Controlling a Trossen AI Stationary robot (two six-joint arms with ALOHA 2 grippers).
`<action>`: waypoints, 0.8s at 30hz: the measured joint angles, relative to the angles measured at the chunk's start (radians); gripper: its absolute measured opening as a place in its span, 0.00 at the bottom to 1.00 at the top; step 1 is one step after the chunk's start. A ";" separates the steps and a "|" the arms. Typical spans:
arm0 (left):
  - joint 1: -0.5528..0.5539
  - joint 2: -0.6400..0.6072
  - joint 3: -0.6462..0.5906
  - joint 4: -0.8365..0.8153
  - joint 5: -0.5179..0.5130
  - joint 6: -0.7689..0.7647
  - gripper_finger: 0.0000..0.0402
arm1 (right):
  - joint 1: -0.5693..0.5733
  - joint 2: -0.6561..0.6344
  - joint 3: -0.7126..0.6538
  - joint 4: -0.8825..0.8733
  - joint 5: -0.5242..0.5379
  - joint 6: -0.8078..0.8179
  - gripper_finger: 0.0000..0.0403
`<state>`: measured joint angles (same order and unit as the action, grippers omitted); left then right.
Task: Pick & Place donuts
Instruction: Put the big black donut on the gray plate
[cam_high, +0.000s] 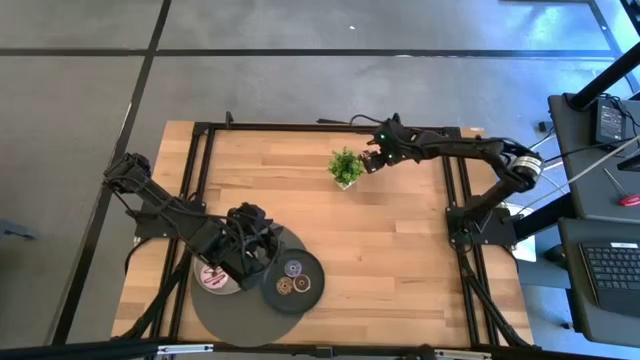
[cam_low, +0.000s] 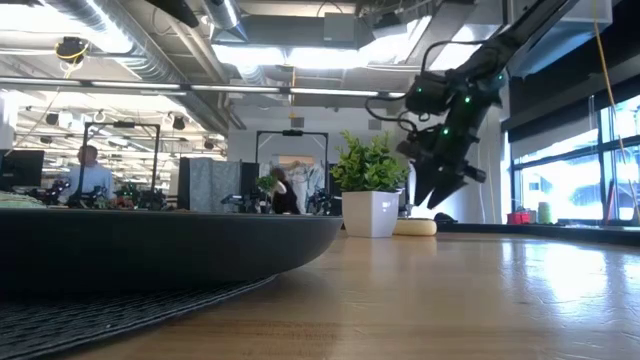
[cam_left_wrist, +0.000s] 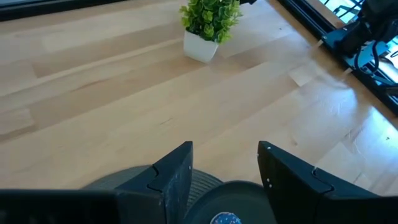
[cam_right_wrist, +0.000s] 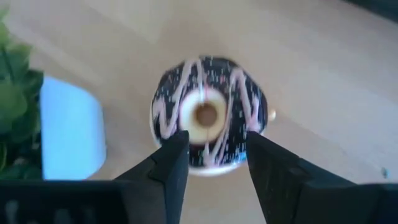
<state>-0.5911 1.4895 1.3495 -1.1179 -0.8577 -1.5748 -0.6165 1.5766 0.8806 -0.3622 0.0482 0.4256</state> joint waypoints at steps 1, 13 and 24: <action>0.000 0.000 0.000 0.000 0.000 0.000 0.43 | -0.003 0.009 0.000 0.018 0.000 -0.013 0.39; 0.000 0.000 0.000 0.000 0.000 0.009 0.44 | -0.023 0.096 0.000 0.042 0.037 -0.018 0.29; -0.001 0.000 0.000 0.000 0.000 0.018 0.44 | -0.022 0.096 0.000 -0.005 0.063 -0.089 0.05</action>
<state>-0.5919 1.4895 1.3491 -1.1183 -0.8576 -1.5570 -0.6388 1.6728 0.8810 -0.3670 0.1109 0.3362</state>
